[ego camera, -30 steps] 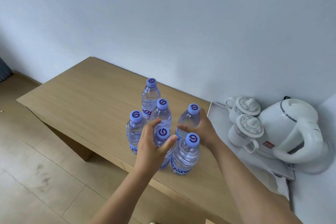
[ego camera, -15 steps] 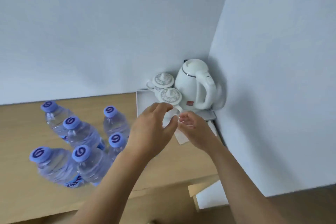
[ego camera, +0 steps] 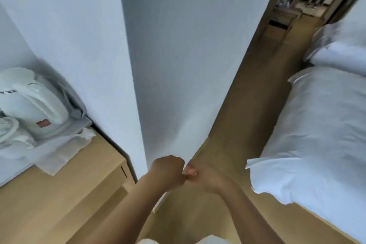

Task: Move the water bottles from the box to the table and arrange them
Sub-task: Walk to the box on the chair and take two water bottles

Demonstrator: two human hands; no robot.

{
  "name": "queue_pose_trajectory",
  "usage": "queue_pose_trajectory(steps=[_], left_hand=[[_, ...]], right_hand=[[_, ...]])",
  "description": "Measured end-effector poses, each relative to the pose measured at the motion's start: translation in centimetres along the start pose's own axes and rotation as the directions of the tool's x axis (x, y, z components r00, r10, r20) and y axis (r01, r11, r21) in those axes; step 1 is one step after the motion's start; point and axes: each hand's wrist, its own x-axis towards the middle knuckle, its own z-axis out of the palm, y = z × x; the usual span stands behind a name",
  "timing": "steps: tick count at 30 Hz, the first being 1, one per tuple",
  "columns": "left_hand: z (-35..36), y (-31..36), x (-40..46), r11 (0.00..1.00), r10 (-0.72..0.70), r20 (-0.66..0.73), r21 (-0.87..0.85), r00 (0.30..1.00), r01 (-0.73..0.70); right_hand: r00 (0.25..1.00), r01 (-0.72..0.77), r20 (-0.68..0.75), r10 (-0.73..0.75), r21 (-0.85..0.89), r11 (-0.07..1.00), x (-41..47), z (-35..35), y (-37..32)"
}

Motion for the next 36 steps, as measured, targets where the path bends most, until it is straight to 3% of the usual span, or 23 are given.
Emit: queue_pose_trajectory(steps=[5, 8, 13, 29, 36], left_hand=[[-0.5, 6.7, 4.8, 0.995, 0.1, -0.145, 0.033, 0.984, -0.096], [-1.3, 10.8, 7.6, 0.986, 0.165, -0.167, 0.026, 0.972, -0.163], [-2.3, 16.0, 12.4, 0.967, 0.254, -0.151, 0.038, 0.955, -0.252], [-11.1, 23.3, 36.7, 0.906, 0.421, -0.057, -0.014, 0.905, -0.423], [-15.0, 25.8, 47.6, 0.888, 0.459, -0.106, 0.065, 0.882, -0.455]], right_hand=[[0.968, -0.13, -0.224, 0.112, -0.069, 0.989, -2.7, -7.5, 7.2], [0.929, -0.195, -0.348, 0.122, -0.182, 0.964, -4.4, -11.5, 11.5], [0.871, -0.295, -0.451, 0.193, -0.166, 0.941, -5.2, -15.8, 16.3], [0.796, -0.404, -0.503, 0.336, -0.028, 0.914, 8.7, -31.4, 23.6], [0.768, -0.444, -0.492, 0.41, 0.053, 0.894, 15.5, -38.3, 26.9]])
